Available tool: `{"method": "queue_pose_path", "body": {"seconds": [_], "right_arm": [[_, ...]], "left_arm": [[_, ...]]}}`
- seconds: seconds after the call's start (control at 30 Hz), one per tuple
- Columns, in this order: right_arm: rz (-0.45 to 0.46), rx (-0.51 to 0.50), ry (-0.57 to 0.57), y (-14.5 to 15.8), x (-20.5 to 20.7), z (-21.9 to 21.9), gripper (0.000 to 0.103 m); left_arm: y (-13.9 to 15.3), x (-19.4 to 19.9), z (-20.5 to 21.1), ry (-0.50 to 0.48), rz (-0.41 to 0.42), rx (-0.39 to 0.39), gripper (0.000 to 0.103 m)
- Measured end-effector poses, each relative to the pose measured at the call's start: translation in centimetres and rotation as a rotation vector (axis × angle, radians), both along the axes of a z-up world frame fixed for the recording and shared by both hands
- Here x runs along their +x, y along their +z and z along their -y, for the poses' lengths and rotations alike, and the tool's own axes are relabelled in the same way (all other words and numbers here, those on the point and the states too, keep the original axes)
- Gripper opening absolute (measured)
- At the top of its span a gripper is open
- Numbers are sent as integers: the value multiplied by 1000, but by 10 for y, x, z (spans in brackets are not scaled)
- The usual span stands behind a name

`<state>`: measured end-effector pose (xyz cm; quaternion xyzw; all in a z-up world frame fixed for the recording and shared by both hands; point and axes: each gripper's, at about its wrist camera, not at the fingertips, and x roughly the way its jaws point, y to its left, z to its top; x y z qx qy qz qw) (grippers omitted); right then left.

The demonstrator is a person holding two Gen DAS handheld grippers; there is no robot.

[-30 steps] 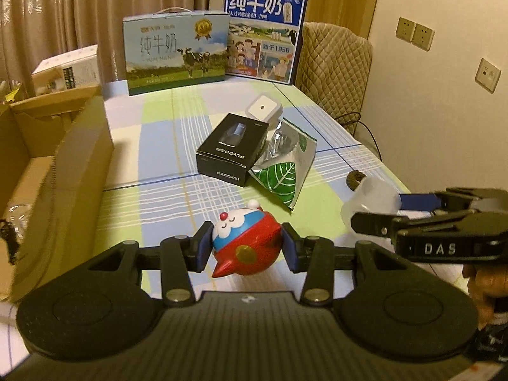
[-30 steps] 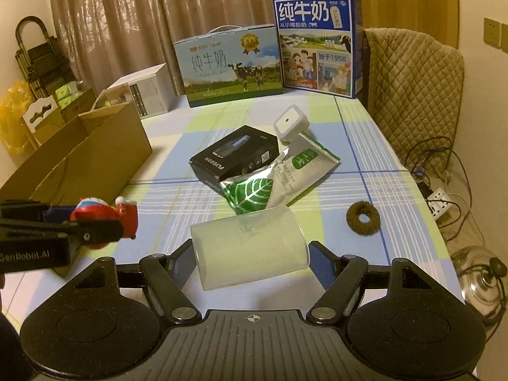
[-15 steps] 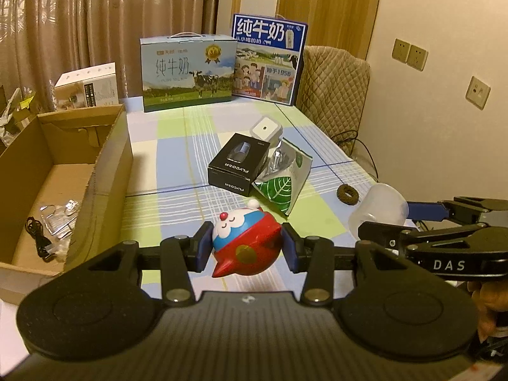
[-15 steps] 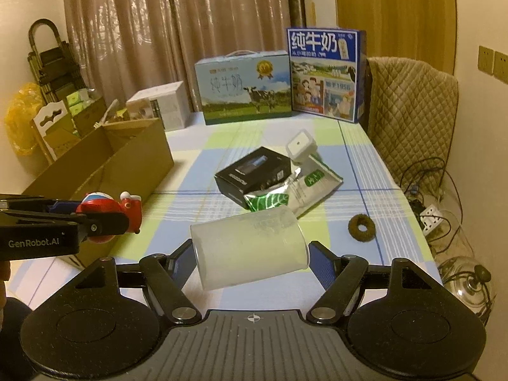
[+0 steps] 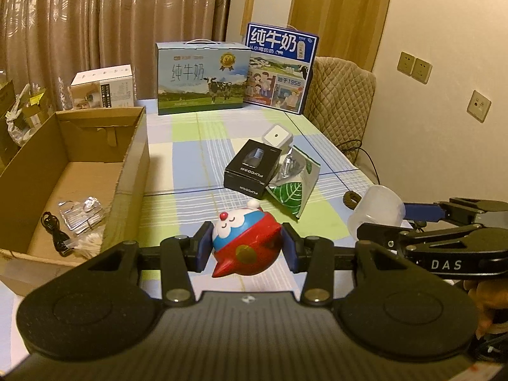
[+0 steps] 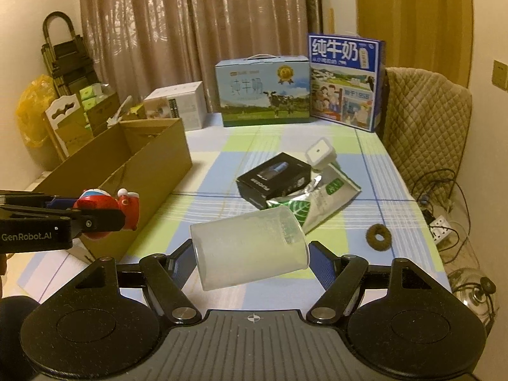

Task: Organize objects
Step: 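Carry the red doll and clear cup over the cardboard box with both tools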

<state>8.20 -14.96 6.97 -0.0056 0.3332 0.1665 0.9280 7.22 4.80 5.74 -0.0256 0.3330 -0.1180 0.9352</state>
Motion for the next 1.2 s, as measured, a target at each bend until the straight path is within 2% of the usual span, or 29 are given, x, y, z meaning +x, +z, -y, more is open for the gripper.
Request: {"method": "queue_pose_path", "body": {"seconds": [0.13,0.37,0.77,0.93,1.2], "right_arm": [[2,5,32,4,4,-13,72],[27,8,120,19,15,-52,72],[57,51,339,46,48,-153,72],[59,48,379,47,67,-187,72],[-6,44,406,14,90,-223,72]], "left_arm": [[6,-1,-12,1,12,-21,40],[25,-1,-37,23,35,1,40],[57,11,-140,163,51,76,40],[56,25,-180,215,33,83,40],[27,48,-217,250,-17,61,40]]}}
